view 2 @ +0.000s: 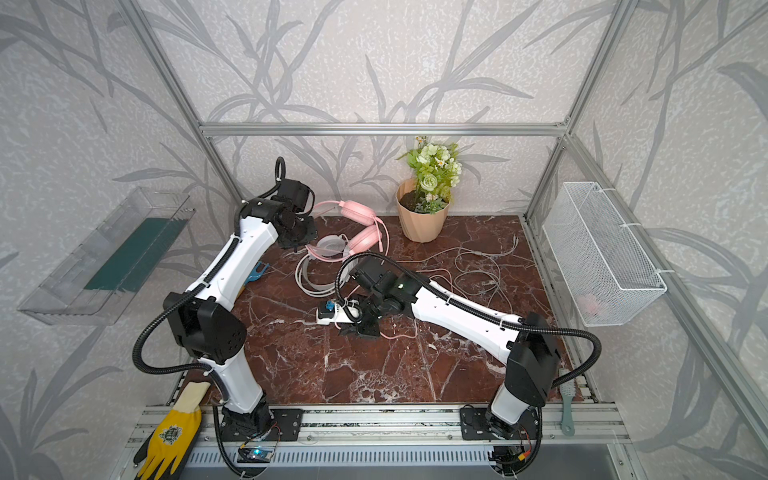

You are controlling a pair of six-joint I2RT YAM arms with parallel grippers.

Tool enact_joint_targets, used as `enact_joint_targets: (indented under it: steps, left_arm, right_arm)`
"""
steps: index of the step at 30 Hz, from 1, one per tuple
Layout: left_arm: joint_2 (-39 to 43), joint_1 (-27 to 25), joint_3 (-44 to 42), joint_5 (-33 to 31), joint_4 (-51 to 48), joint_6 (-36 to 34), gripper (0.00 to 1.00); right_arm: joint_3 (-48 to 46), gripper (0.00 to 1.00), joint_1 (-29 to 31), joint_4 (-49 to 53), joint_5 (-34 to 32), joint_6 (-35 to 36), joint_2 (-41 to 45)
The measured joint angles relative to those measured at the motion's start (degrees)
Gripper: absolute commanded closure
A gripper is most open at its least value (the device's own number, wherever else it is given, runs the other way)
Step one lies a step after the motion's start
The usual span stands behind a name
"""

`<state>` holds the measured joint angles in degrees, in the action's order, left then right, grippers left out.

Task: Wrap the headphones

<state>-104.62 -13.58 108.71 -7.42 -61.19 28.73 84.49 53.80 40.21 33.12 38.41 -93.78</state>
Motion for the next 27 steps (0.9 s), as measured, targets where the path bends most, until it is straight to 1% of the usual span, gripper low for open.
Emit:
enact_joint_targets:
  steps: [5, 7, 13, 16, 21, 27]
  left_arm:
    - [-0.1, -0.3, -0.6, 0.8, 0.0, -2.8, 1.00]
    - [-0.3, -0.6, -0.6, 1.0, 0.0, -4.1, 1.00]
    - [-1.0, -1.7, -0.9, 0.9, -0.1, -7.4, 1.00]
    - [-1.2, -1.9, -0.9, 0.7, -0.1, -7.9, 1.00]
    - [-1.6, -2.1, -0.9, 0.7, -0.1, -8.5, 1.00]
    - [-1.8, -2.2, -1.0, 1.1, -0.1, -11.0, 1.00]
  right_arm:
    - [3.1, 1.00, -3.5, 4.1, 0.4, 2.0, 0.1]
    - [5.0, 1.00, -4.7, 7.2, 0.3, 3.6, 0.0]
    - [15.8, 1.00, -6.0, 17.6, 0.0, 8.7, -3.3]
    - [19.4, 1.00, -6.1, 21.7, 0.1, 10.4, -5.7]
    - [20.0, 1.00, -6.2, 25.6, 0.5, 11.8, -7.6]
    - [20.0, 1.00, -8.0, 26.1, 0.7, 14.1, -7.5]
